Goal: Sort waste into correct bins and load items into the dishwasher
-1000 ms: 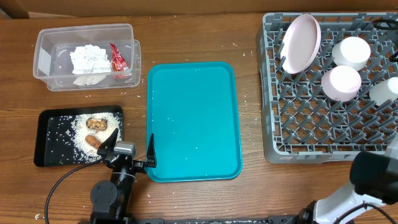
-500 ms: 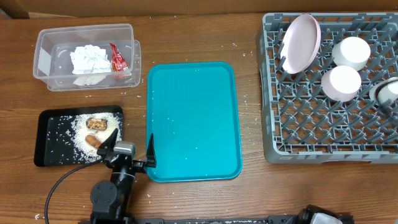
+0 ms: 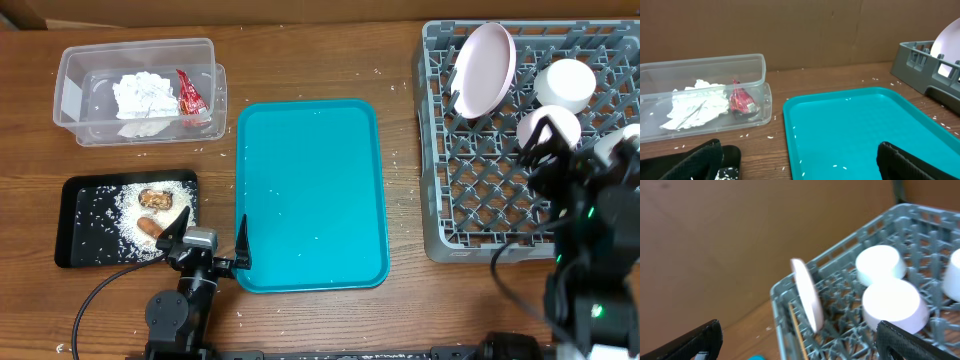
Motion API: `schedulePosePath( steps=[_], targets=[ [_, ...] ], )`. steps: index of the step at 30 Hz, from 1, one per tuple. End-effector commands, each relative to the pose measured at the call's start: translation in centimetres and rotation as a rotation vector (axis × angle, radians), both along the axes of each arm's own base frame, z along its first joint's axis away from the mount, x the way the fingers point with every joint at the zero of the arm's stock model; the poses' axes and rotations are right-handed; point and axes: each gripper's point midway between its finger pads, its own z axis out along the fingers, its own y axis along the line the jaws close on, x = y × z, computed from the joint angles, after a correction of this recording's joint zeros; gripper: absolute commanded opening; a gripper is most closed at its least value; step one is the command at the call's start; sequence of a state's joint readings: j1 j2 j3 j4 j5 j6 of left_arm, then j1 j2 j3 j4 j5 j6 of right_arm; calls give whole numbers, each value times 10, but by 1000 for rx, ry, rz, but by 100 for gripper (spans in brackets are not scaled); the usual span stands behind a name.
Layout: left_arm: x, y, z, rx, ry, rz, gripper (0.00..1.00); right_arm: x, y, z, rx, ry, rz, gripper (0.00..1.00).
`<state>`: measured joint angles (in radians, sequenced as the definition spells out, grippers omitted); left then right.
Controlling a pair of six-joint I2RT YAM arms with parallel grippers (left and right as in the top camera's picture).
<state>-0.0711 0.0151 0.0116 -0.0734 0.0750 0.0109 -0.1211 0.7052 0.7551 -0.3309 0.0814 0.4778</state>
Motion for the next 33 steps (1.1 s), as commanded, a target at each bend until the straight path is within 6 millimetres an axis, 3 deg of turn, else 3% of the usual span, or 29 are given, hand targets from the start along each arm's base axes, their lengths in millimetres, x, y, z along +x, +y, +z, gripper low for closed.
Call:
schedulePosePath(
  steps=[1, 11, 21, 28, 33],
  targets=[
    [0, 1, 0, 15, -9, 1, 100, -22, 23, -8, -23, -56, 74, 100],
    [0, 1, 0, 15, -9, 1, 100, -51, 35, -31, -43, -124, 76, 100],
    [0, 1, 0, 15, -9, 1, 100, -39, 37, -76, -61, -160, 83, 100],
    [0, 1, 0, 15, -9, 1, 100, -36, 39, -91, -58, -196, 92, 100],
    [0, 1, 0, 15, -9, 1, 100, -43, 41, -89, -57, -216, 102, 100]
  ],
)
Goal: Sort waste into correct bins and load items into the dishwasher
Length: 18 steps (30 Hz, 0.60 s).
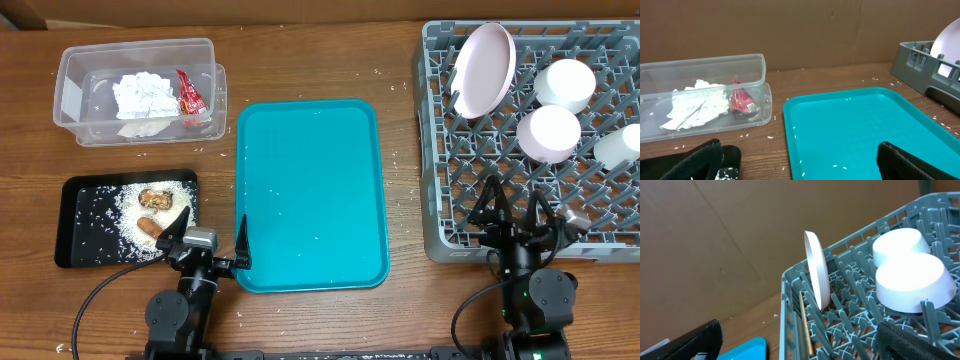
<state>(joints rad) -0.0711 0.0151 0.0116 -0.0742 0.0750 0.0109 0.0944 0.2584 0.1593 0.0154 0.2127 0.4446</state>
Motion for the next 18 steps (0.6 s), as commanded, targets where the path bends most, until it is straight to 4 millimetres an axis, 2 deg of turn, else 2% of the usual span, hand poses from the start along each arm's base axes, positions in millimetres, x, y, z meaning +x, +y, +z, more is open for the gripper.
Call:
schedulePosePath(
  steps=[1, 10, 18],
  targets=[
    [0, 1, 0, 15, -10, 1, 100, -8, 2, 3, -6, -26, 13, 100],
    [0, 1, 0, 15, -10, 1, 100, -22, 0, 7, -55, -50, 10, 100],
    [0, 1, 0, 15, -10, 1, 100, -25, -2, 7, -55, -52, -2, 100]
  ],
)
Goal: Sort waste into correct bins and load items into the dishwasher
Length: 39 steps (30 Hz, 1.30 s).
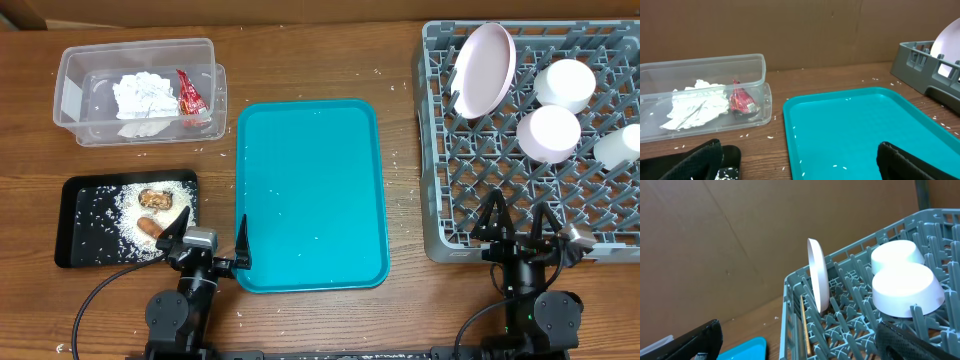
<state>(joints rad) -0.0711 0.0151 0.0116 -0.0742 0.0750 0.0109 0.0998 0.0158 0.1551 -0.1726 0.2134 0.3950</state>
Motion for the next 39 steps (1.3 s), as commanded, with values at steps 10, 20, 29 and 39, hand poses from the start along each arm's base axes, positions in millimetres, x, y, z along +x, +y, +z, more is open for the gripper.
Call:
schedulePosePath(
  steps=[10, 20, 29, 39],
  targets=[
    [0, 1, 0, 15, -10, 1, 100, 1, -1, -5, -52, 0, -10, 100],
    [0, 1, 0, 15, -10, 1, 100, 8, 1, -6, -43, -114, -3, 100],
    [0, 1, 0, 15, -10, 1, 100, 7, 1, 0, -41, -143, -3, 100],
    [0, 1, 0, 15, -10, 1, 100, 2, 1, 24, -63, -238, -12, 100]
  ],
)
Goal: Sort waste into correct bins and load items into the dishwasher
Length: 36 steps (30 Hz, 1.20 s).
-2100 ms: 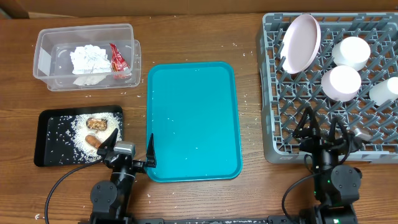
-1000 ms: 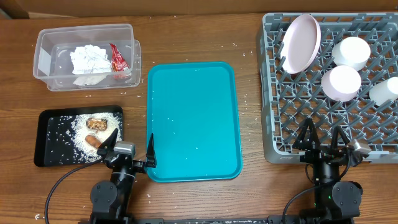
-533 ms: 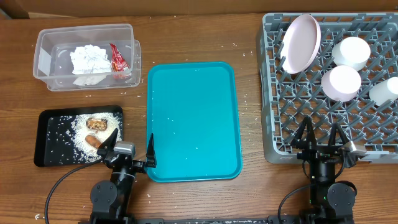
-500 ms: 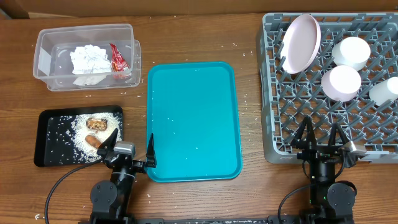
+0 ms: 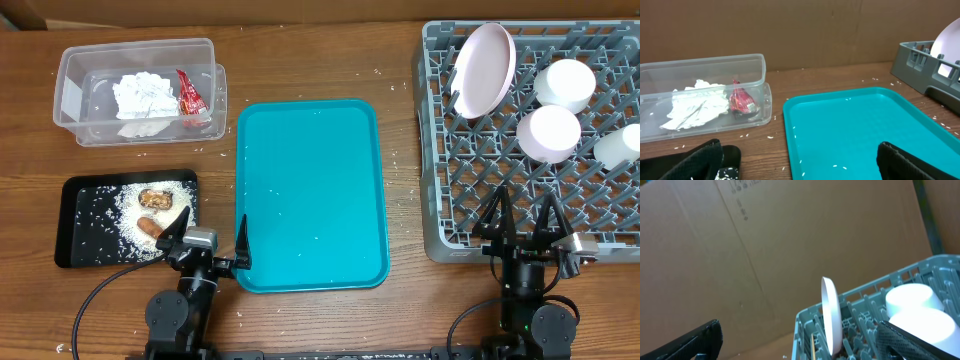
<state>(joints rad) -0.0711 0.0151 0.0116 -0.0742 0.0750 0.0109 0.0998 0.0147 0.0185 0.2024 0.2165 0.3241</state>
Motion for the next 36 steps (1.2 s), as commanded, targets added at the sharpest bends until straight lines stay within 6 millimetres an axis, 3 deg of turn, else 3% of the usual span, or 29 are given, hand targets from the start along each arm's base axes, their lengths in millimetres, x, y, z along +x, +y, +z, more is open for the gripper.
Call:
schedulePosePath(
  steps=[1, 14, 29, 36],
  targets=[
    [0, 1, 0, 15, -10, 1, 100, -1, 1, -1, -17, -7, 0, 100],
    [0, 1, 0, 15, -10, 1, 100, 1, 3, -4, -68, 13, -3, 100],
    [0, 1, 0, 15, -10, 1, 100, 9, 9, -72, -114, 288, 81, 100],
    [0, 1, 0, 15, -10, 1, 100, 9, 13, -72, -212, 288, 100, 100]
  ],
)
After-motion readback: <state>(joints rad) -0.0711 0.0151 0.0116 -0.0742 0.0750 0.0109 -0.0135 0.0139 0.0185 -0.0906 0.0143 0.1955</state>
